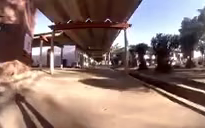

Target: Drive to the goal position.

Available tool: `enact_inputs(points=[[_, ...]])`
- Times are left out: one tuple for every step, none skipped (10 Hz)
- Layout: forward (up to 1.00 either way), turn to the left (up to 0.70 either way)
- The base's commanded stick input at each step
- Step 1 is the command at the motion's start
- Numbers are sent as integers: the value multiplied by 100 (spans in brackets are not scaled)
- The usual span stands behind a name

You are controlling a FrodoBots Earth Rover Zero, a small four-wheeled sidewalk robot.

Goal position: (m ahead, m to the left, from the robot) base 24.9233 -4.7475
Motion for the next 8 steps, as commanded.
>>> enact_inputs(points=[[85,0],[85,0],[85,0],[85,0],[85,0],[85,0],[85,0],[85,0]])
